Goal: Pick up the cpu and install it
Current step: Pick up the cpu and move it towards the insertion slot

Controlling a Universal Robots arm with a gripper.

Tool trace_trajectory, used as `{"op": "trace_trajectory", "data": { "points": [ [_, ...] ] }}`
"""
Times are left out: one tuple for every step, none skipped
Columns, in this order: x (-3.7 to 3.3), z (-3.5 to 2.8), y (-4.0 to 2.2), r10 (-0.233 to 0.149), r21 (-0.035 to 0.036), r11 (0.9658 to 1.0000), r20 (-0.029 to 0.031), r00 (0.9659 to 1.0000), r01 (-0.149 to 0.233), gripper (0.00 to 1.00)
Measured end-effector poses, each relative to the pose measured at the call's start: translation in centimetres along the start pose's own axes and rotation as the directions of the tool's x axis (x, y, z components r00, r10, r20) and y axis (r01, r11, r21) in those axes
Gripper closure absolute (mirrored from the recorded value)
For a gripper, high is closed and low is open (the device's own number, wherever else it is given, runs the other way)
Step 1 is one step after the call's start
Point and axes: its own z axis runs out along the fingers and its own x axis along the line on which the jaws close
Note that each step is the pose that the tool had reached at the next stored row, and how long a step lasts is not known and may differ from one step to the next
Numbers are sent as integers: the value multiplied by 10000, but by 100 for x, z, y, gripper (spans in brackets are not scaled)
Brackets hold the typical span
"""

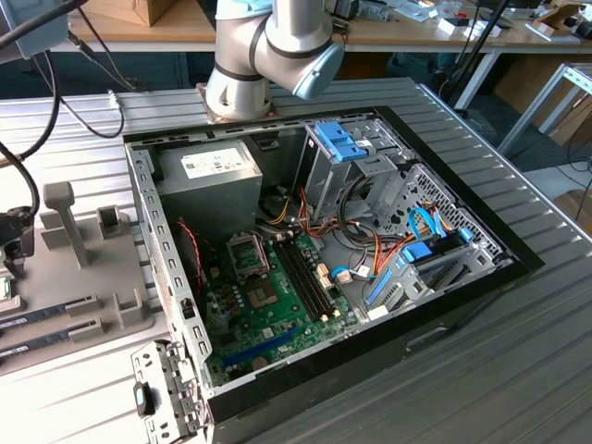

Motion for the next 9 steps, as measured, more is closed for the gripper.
{"op": "trace_trajectory", "data": {
  "points": [
    [12, 17, -1, 0, 0, 10000, 0, 10000, 0, 44],
    [20, 30, -3, 0, 0, 10000, 0, 10000, 0, 44],
    [25, 39, -4, -1, 0, 10000, 1, 10000, 1, 44],
    [29, 45, -4, 0, 0, 10000, 0, 10000, 0, 44],
    [34, 55, -5, 0, 0, 10000, 0, 10000, 0, 44],
    [38, 63, -6, 0, 0, 10000, -1, 10000, 0, 44],
    [40, 68, -6, 0, 0, 10000, -1, 10000, 0, 44],
    [42, 74, -7, 0, 0, 10000, -1, 10000, 0, 44],
    [43, 80, -7, 0, -1, 10000, 0, 10000, 0, 44]
  ]
}}
